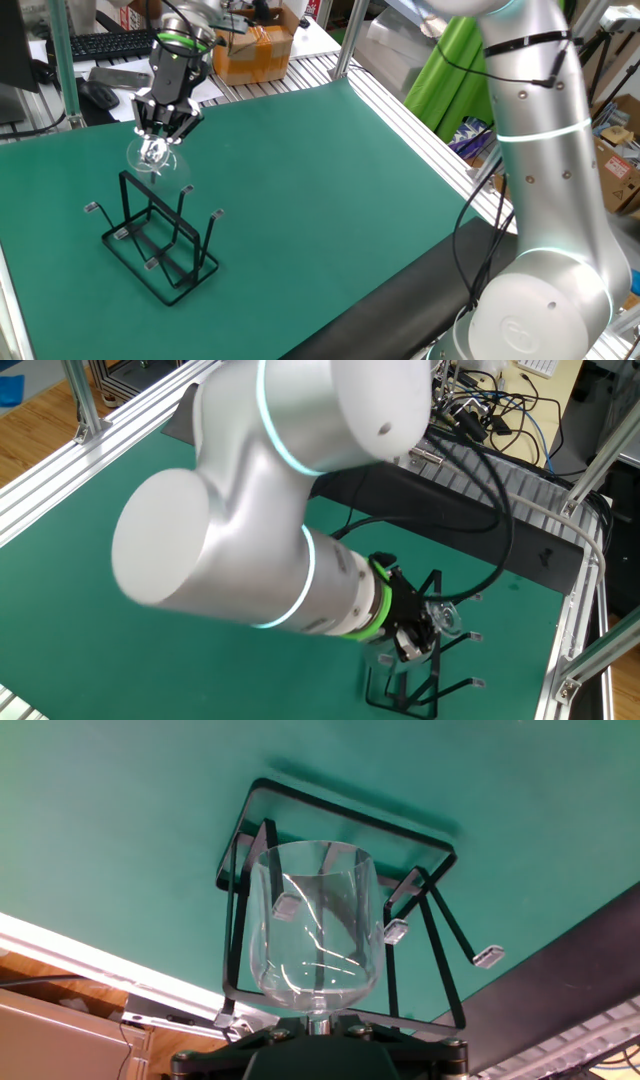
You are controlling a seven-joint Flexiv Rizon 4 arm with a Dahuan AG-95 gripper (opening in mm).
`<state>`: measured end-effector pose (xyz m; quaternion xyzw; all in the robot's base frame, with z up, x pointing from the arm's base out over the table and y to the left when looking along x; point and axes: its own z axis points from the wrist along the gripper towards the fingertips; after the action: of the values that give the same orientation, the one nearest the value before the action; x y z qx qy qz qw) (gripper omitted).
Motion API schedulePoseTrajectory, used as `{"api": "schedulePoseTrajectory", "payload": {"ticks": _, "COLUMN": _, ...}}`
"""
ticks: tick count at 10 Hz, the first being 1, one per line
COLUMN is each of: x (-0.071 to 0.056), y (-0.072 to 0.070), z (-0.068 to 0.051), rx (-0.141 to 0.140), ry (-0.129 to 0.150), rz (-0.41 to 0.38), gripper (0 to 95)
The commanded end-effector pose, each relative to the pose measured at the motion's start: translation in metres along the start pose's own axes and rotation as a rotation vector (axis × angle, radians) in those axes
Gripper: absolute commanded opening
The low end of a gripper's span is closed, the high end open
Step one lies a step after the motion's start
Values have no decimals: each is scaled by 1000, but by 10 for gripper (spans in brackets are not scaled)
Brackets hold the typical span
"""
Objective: Take the cup off the cup rack
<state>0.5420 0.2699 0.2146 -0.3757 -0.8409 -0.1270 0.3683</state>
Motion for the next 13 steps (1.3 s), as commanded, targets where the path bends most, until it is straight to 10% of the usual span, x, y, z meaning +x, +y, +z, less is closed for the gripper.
{"api": "schedulePoseTrajectory", "payload": {"ticks": 1, "x": 1, "y": 1, "z": -5, "rx": 10, "ry": 6, "rz": -1, "gripper": 0}}
{"api": "schedulePoseTrajectory", "payload": {"ticks": 9, "x": 11, "y": -7, "z": -30, "rx": 24, "ry": 10, "rz": -11, "gripper": 0}}
{"api": "schedulePoseTrajectory", "payload": {"ticks": 13, "x": 8, "y": 0, "z": -49, "rx": 62, "ry": -46, "rz": -23, "gripper": 0}}
